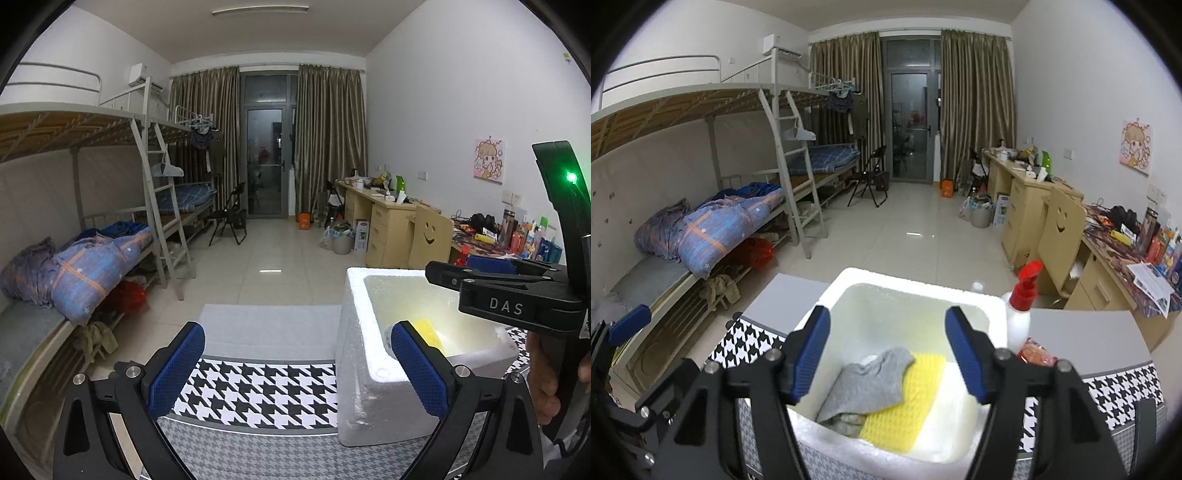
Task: Organize soft objects
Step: 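Lower the grey sock into the foam box and open the right tool, then withdraw both tools from the box back toward the tissue pack and foam tube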
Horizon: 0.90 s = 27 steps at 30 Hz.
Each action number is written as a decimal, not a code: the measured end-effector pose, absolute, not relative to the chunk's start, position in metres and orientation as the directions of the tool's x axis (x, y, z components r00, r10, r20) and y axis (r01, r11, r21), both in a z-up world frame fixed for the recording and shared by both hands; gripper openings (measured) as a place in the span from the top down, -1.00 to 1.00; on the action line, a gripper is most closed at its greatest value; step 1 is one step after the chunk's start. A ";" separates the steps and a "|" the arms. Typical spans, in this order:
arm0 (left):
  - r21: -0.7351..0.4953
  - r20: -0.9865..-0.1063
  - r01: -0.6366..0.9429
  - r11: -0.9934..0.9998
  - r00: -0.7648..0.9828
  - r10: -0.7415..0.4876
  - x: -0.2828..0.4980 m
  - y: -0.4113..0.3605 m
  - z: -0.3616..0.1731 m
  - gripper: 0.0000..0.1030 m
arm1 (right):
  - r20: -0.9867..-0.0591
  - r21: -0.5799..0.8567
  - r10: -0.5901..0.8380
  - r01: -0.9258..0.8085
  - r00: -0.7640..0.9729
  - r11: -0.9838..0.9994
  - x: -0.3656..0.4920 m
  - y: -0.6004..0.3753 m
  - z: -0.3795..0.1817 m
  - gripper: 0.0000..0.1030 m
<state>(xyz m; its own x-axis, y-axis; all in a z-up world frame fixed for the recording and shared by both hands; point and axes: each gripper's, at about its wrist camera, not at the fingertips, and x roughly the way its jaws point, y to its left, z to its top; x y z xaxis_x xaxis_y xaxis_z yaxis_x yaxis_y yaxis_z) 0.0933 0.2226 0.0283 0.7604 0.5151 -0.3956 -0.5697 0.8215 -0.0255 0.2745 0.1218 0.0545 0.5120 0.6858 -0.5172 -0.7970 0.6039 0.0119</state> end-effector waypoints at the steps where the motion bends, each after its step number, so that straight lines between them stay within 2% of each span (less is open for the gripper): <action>1: -0.025 -0.394 -0.569 0.822 0.761 0.515 0.093 0.222 0.029 -0.97 | -0.516 0.010 0.686 -0.797 0.513 0.604 0.273 0.121 0.055 -0.34; 5: -0.020 -0.392 -0.558 0.830 0.768 0.507 0.094 0.215 0.030 -0.97 | -0.503 0.018 0.693 -0.796 0.516 0.605 0.268 0.114 0.060 -0.45; 22: -0.011 -0.354 -0.518 0.855 0.802 0.481 0.086 0.174 0.044 -0.97 | -0.416 0.005 0.708 -0.777 0.570 0.629 0.242 0.055 0.074 -0.63; 27: -0.012 -0.361 -0.511 0.859 0.804 0.473 0.088 0.165 0.042 -0.98 | -0.396 -0.017 0.695 -0.762 0.600 0.648 0.237 0.044 0.074 -0.79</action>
